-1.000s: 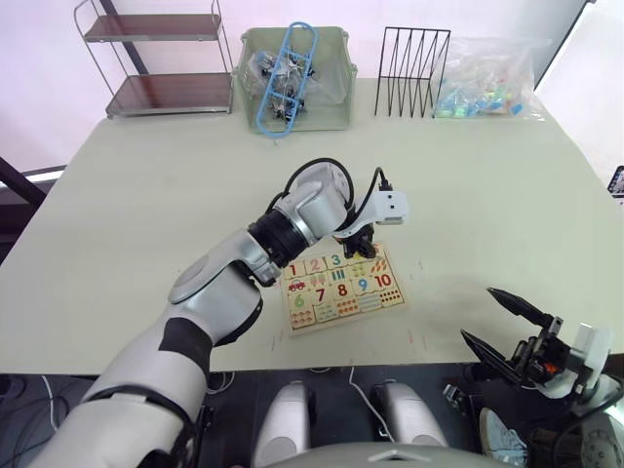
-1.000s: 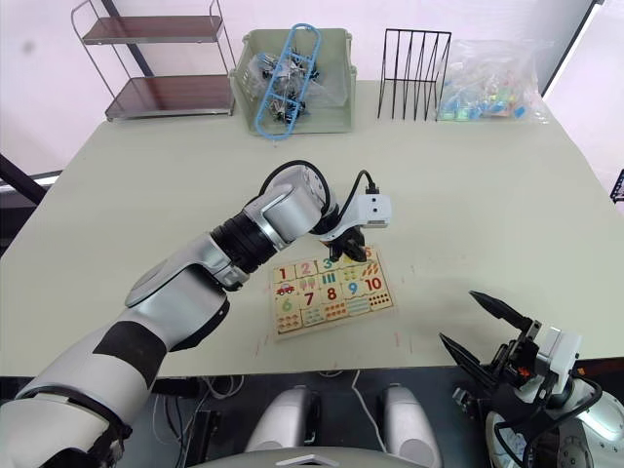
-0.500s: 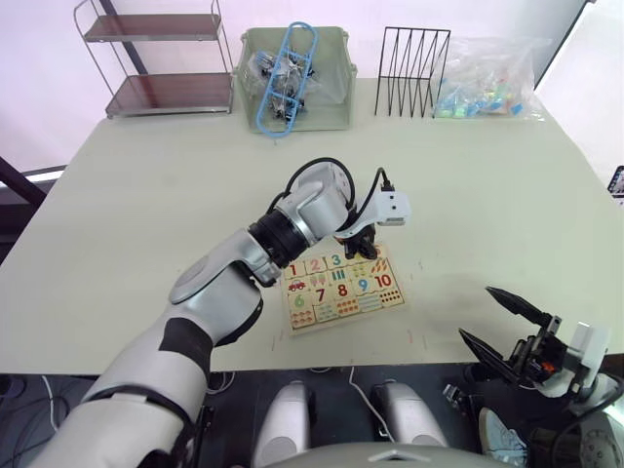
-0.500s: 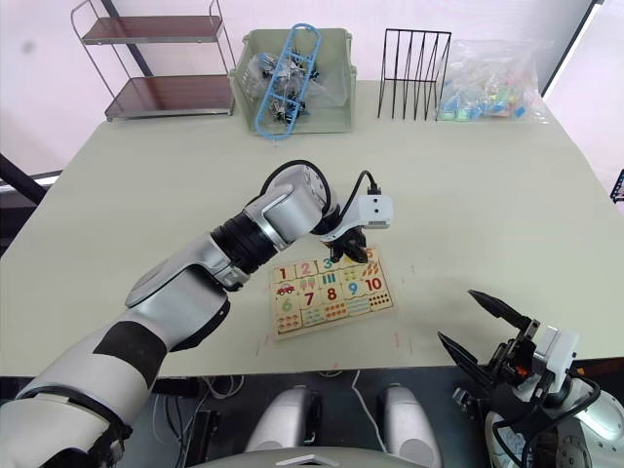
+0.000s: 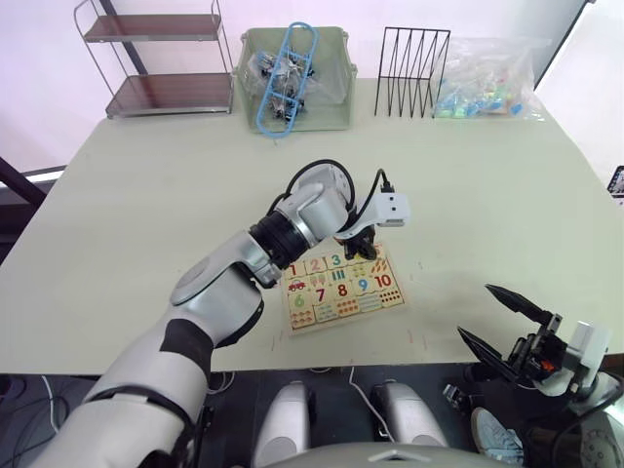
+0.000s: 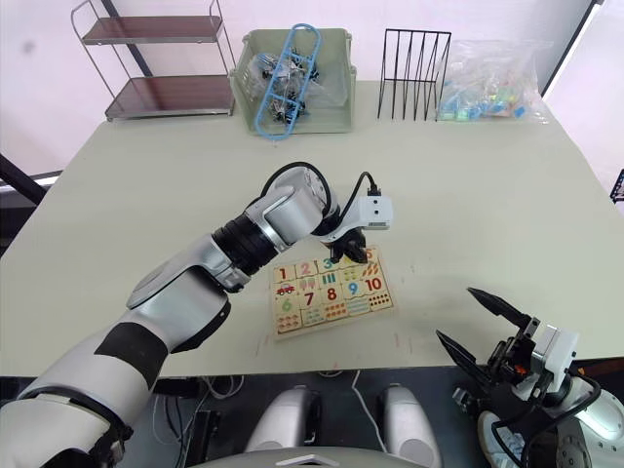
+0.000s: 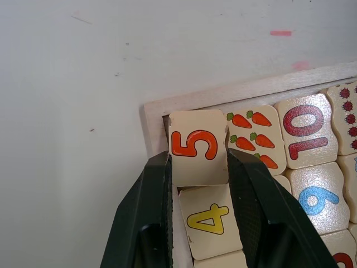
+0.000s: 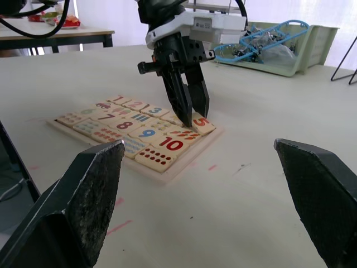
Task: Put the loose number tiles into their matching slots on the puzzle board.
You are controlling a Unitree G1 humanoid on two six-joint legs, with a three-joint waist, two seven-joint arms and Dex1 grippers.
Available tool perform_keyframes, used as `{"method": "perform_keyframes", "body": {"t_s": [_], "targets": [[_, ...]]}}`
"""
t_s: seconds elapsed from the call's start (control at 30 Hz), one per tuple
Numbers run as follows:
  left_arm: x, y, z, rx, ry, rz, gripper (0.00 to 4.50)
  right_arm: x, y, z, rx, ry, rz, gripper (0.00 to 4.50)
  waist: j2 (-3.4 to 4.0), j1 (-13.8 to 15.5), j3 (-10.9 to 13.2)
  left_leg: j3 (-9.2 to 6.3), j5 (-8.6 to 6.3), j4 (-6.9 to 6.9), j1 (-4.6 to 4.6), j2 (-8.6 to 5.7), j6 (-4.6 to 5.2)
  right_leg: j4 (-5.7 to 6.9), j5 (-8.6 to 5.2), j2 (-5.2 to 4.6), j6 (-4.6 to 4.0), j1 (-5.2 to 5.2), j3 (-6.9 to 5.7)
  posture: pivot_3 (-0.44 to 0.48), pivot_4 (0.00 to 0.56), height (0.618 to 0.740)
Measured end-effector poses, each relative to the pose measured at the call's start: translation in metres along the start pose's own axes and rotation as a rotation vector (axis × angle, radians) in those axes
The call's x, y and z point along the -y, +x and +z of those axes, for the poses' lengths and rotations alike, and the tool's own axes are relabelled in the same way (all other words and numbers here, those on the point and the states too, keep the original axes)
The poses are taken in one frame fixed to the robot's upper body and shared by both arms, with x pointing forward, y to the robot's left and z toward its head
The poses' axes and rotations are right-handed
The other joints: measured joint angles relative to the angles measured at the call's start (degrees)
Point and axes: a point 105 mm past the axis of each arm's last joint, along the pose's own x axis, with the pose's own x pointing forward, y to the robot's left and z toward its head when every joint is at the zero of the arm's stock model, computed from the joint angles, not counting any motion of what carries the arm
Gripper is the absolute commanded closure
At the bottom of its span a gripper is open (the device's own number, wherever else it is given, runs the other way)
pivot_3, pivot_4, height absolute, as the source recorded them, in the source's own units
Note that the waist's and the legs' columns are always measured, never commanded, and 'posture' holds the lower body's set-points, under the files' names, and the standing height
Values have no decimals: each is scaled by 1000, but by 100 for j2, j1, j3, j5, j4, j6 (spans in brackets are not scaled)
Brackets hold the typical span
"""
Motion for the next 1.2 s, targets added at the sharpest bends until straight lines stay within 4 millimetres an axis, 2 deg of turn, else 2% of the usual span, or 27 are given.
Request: {"method": "perform_keyframes", "body": {"t_s": [0.3,0.33,0.5,0.53,0.77,1.2], "targets": [[0,0,0,4,2,0,3574,-1,0,0,-3,3,-5,0,0,2,0,0,0,0,0,0,0,0,0,0,0,0,0,0,150,740],[0,0,-1,3,0,-1,2556,-1,0,0,-4,2,-4,0,0,1,0,0,0,0,0,0,0,0,0,0,0,0,0,0,150,740],[2,1,-2,0,-14,-20,203,-2,0,0,-6,1,-2,0,1,1,-1,0,0,0,0,0,0,0,0,0,0,0,0,0,150,740],[3,1,-2,-1,-17,-24,43,-2,1,-1,-7,1,0,0,1,1,-1,0,0,0,0,0,0,0,0,0,0,0,0,0,150,740],[5,-2,-4,9,-63,-50,43,-4,2,-2,-12,3,10,0,1,-1,0,-1,0,0,0,0,0,0,0,0,0,0,-1,0,150,740],[-6,-39,9,192,-110,-77,43,-4,3,-2,-12,0,18,0,3,-3,1,-1,0,0,0,0,0,1,0,0,0,-1,-1,0,150,740]]}}
